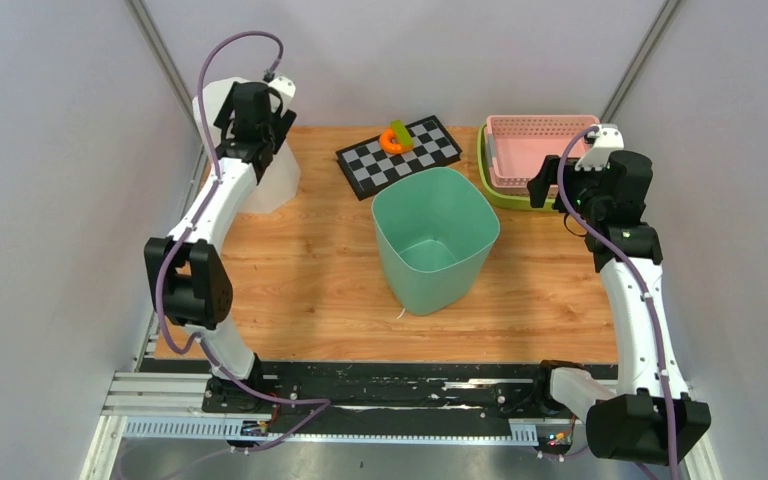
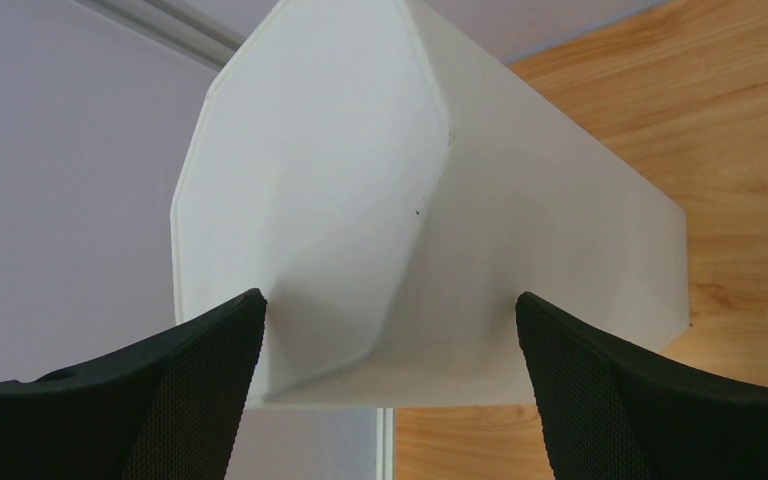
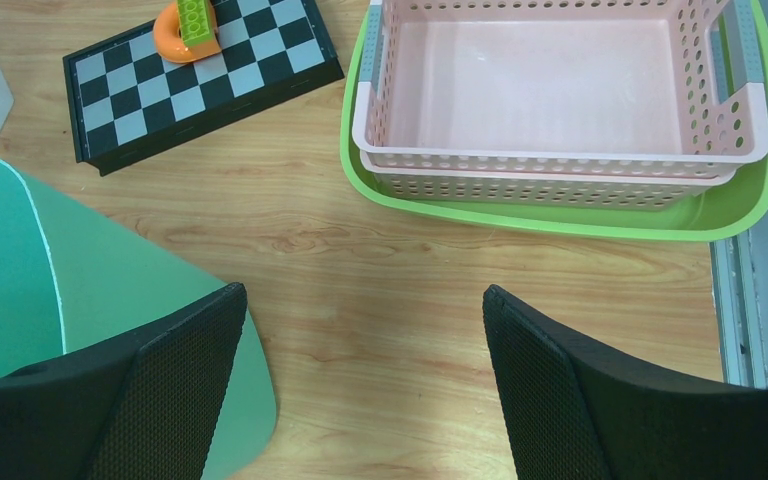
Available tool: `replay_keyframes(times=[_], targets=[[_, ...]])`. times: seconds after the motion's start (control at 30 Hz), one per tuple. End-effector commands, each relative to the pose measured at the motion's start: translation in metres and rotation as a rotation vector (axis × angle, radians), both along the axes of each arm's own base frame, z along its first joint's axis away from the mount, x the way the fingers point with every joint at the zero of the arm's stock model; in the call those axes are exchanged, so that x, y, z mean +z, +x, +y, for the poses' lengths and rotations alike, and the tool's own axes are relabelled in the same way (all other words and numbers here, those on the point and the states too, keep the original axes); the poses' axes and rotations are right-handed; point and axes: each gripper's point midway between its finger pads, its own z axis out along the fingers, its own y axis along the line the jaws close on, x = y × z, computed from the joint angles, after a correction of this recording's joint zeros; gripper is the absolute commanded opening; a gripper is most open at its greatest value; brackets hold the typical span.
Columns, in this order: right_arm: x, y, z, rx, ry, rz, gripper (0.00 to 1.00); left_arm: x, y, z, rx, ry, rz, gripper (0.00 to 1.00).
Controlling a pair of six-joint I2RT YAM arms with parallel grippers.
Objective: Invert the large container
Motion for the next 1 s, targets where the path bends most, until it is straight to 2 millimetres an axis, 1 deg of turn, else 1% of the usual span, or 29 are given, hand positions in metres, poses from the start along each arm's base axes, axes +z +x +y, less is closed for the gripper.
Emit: replay_keyframes(times=[0.0, 0.2, 0.57, 0.67, 0.73, 0.8, 0.9, 0.97], targets=[[-0.009, 0.002, -0.005, -0.014, 0.016, 0.02, 0.9, 0.001, 0.021, 0.019, 0.044, 0.056, -0.005, 0.95], [-0.01, 0.003, -0.006, -0.016, 0.011, 0.023, 0.9, 0.002, 0.044, 0.023, 0.048, 0.097, -0.009, 0.95], [-0.015, 0.006, -0.004, -0.015, 0.028, 0.041, 0.89, -0.003, 0.069, 0.033, 0.067, 0.121, -0.019, 0.95], [-0.016, 0.006, -0.004, -0.015, 0.032, 0.045, 0.88, -0.002, 0.074, 0.035, 0.065, 0.125, -0.027, 0.95], [-0.015, 0.007, -0.003, -0.013, 0.035, 0.046, 0.88, 0.001, 0.076, 0.033, 0.056, 0.118, -0.036, 0.96], [-0.015, 0.006, -0.002, -0.008, 0.037, 0.045, 0.88, 0.009, 0.075, 0.031, 0.046, 0.099, -0.052, 0.96], [-0.012, 0.006, 0.0, 0.01, 0.032, 0.034, 0.89, 0.025, 0.068, 0.023, 0.013, 0.05, -0.084, 1.0], [-0.007, 0.005, 0.001, 0.019, 0.021, 0.014, 0.89, 0.036, 0.059, 0.017, -0.015, 0.022, -0.101, 1.0]])
